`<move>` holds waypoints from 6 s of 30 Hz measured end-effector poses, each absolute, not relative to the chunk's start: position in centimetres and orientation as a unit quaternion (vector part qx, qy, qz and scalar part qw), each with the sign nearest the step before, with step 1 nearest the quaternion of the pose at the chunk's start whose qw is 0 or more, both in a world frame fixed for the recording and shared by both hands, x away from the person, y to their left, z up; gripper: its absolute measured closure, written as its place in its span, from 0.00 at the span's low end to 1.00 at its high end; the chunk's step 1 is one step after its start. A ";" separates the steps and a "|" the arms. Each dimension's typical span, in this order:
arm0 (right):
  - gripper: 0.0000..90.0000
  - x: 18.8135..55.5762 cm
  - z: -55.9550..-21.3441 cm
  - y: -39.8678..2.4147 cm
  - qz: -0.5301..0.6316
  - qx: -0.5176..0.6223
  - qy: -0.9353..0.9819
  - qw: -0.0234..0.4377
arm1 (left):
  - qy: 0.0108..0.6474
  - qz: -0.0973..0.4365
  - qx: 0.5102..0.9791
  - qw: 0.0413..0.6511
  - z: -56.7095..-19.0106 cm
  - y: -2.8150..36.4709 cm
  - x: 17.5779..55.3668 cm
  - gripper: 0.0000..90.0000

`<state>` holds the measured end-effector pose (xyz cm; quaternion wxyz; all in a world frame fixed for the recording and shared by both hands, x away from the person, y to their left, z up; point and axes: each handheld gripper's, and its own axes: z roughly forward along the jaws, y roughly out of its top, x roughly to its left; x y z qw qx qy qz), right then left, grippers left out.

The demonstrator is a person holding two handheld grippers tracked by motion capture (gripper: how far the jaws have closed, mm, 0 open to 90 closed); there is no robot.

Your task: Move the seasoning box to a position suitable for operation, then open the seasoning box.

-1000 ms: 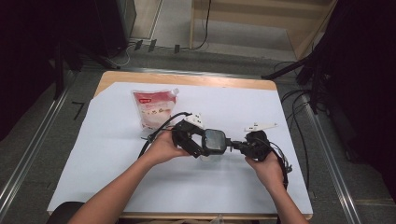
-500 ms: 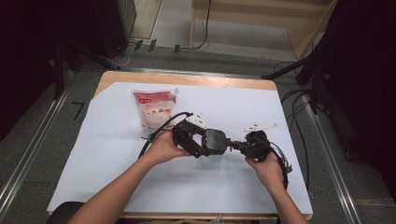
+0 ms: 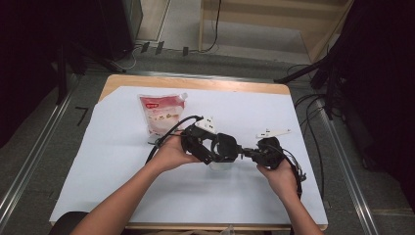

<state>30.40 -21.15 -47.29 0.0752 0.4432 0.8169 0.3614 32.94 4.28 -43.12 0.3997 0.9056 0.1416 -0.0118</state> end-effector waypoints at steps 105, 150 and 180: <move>0.72 25.4 -45.9 -22.4 0.424 0.438 0.792 0.039 | 0.172 -0.100 0.892 0.406 -39.2 4.7 32.7 0.52; 0.62 24.8 -42.6 -12.0 0.459 0.308 0.833 0.024 | 0.269 -0.035 0.867 0.418 -37.9 16.6 32.4 0.49; 0.57 25.9 -45.3 -8.2 0.430 0.297 0.852 -0.003 | 0.338 -0.001 0.845 0.414 -37.4 24.1 32.9 0.49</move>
